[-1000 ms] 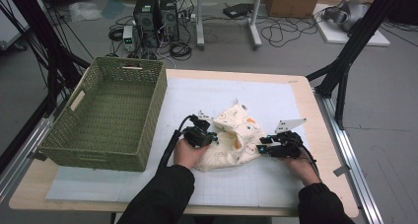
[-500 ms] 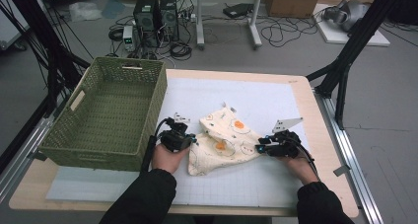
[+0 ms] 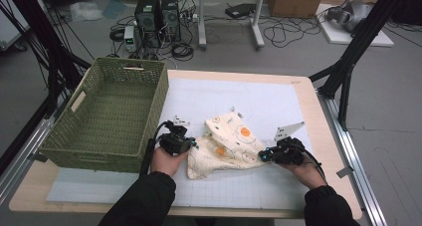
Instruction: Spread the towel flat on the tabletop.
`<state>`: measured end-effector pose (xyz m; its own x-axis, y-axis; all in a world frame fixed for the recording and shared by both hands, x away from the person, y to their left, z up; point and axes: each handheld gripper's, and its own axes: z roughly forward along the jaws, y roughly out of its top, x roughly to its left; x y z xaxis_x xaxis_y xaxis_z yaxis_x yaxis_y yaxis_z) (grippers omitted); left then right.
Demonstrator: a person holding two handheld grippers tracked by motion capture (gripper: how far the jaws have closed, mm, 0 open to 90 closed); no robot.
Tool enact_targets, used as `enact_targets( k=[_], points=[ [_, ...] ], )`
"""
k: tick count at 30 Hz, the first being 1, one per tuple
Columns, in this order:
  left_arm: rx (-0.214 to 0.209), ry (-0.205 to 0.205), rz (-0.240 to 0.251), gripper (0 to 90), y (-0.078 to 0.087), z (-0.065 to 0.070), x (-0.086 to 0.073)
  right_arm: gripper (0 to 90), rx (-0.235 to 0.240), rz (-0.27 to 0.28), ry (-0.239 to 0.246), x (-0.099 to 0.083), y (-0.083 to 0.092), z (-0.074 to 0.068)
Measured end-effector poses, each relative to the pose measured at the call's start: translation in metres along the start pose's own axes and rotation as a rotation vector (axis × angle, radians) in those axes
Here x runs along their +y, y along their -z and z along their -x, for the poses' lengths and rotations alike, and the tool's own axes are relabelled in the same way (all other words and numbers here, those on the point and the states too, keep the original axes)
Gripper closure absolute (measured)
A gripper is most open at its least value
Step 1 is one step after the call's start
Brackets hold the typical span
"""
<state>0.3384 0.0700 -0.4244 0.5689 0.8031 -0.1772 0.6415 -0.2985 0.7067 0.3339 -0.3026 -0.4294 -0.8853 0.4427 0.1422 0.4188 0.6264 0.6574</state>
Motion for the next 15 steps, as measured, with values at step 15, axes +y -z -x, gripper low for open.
enact_targets(
  k=[15],
  points=[
    [-0.058,-0.016,0.042,67.4,-0.025,0.004,0.033,63.2,-0.075,0.108,0.01,0.063,-0.003,0.029]
  ],
)
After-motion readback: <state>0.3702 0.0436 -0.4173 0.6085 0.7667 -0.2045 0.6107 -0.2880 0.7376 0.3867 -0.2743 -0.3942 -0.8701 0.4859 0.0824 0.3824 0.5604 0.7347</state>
